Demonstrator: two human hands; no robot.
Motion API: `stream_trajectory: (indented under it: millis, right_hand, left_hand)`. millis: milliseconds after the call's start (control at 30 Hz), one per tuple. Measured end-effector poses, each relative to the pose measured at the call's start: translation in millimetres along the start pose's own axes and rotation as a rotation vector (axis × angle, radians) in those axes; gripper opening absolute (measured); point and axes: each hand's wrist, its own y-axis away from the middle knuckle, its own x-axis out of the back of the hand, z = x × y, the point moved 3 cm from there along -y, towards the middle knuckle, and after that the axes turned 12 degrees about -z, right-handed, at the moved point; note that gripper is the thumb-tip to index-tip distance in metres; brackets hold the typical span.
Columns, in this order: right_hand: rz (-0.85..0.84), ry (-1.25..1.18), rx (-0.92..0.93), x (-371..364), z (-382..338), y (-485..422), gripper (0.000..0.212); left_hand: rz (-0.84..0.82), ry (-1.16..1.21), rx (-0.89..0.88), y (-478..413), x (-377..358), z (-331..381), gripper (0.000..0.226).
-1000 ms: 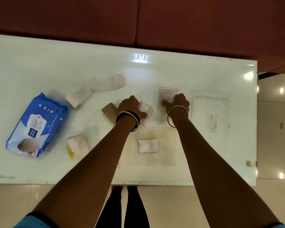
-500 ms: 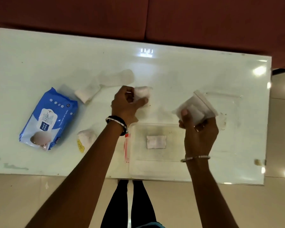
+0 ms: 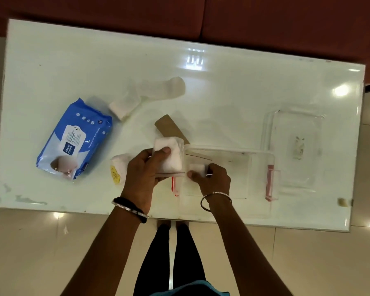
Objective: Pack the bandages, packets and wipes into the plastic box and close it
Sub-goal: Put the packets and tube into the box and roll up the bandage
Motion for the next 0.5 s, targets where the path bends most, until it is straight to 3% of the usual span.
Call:
stream_trajectory:
  millis: [200,333,400,500]
  right_hand:
    - [0.008,0.072,-0.018,4.3,-8.2,-18.5,0.061]
    - [0.069,0.070,-0.028,14.9,-8.3,-1.2,0.070]
    - [0.193,0.067,0.070,24.4,-12.0,22.3,0.056]
    - [0.287,0.112,0.451,38.8,-22.0,64.2,0.045]
  left_hand:
    - [-0.002,-0.048,0.018,12.2,4.6,-11.7,0.030]
    - [-0.023,-0.068,0.008,16.8,4.9,-9.6,0.029]
    - [-0.019,-0.098,0.023,20.5,6.7,-8.8,0.042]
    - [-0.023,-0.126,0.071,25.2,4.2,-9.4,0.063]
